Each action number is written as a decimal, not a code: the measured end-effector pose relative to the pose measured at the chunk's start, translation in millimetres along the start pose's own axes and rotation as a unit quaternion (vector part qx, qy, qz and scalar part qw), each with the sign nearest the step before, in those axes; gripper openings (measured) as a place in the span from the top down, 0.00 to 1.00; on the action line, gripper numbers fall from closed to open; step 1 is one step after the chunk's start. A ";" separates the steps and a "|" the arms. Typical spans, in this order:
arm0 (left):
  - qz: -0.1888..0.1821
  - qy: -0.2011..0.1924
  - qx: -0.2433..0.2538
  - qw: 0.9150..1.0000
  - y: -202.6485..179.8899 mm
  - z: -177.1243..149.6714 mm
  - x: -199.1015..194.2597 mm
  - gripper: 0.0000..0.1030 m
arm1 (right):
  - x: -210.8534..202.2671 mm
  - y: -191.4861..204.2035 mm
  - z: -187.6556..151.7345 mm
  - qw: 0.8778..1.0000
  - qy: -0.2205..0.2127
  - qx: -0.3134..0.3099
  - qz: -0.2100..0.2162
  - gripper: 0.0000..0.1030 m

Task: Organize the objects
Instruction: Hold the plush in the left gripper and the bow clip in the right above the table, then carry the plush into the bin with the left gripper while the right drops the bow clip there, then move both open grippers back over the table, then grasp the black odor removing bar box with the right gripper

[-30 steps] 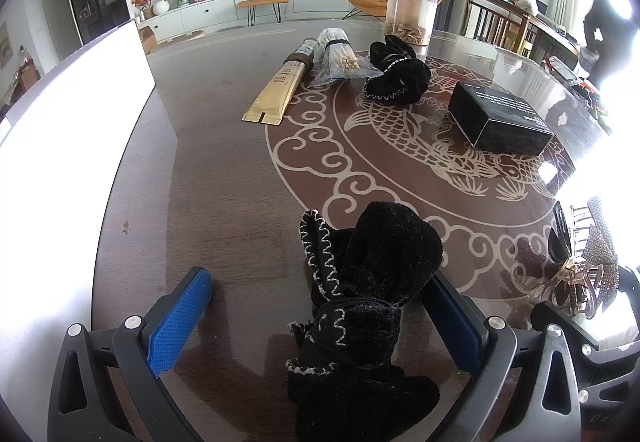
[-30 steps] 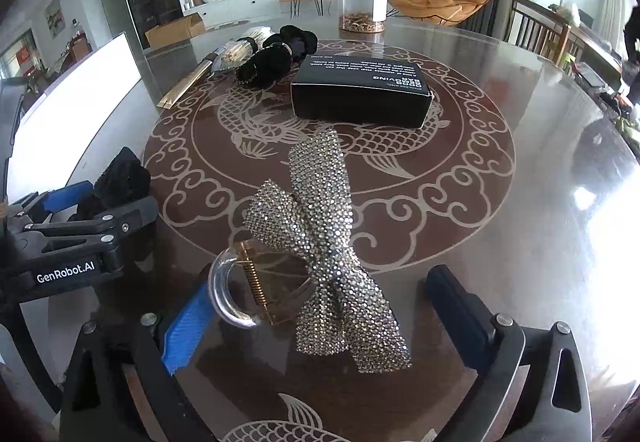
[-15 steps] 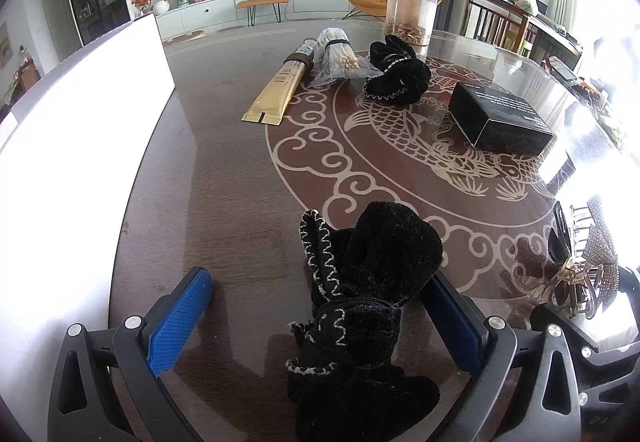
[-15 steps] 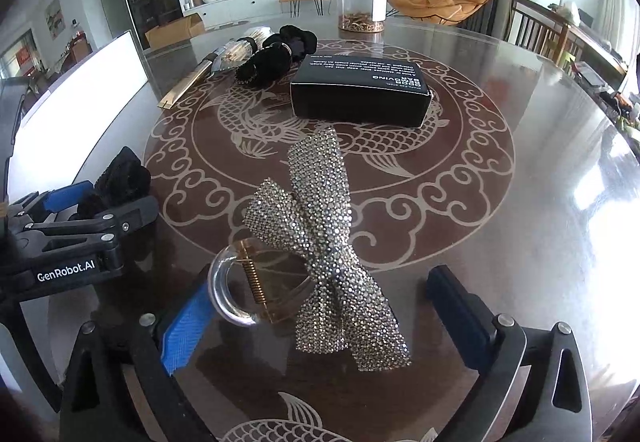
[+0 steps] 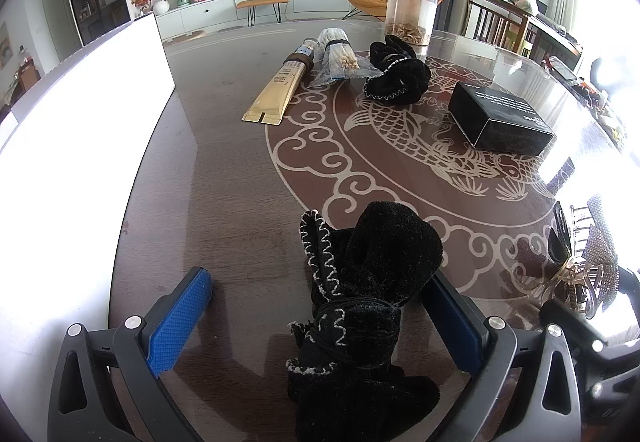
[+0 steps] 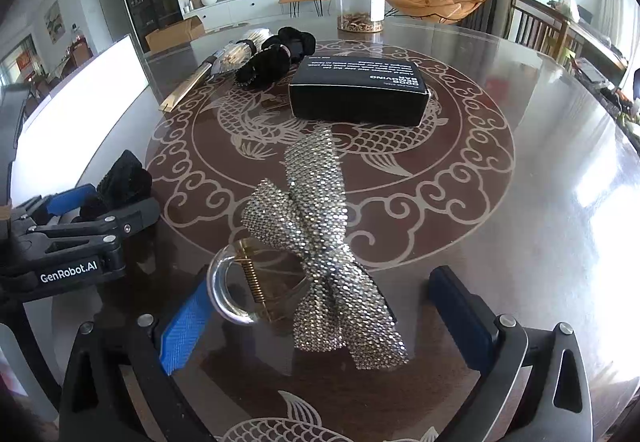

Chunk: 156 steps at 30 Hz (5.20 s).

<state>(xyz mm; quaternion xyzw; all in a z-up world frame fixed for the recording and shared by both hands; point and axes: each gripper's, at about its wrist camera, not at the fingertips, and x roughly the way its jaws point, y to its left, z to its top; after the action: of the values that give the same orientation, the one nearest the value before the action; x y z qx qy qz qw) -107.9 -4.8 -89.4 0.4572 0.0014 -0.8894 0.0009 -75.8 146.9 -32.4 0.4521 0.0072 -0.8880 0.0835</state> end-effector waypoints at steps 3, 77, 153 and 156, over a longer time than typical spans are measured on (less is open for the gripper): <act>0.000 0.000 0.000 1.000 0.0 0.0 -0.1 0.00 | -2.6 -6.9 -0.2 1.000 -0.006 0.020 0.008 0.01; 0.023 -0.118 -0.094 0.988 142.0 -31.3 -222.8 0.02 | -31.8 45.6 1.7 0.995 -0.077 -0.057 -0.021 0.02; 0.022 0.013 -0.029 0.999 19.5 -17.2 -15.4 0.00 | 5.1 -15.6 115.7 0.970 0.001 -0.237 0.052 0.00; 0.023 0.013 -0.029 0.999 19.2 -17.1 -15.4 0.00 | 34.4 9.7 123.0 0.917 0.036 -0.395 0.039 0.00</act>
<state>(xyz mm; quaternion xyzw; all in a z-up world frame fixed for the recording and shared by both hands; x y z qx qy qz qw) -85.0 -24.0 -86.9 0.4682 0.0168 -0.8828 0.0344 -192.7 121.7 13.3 0.4142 0.3423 -0.7921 0.2897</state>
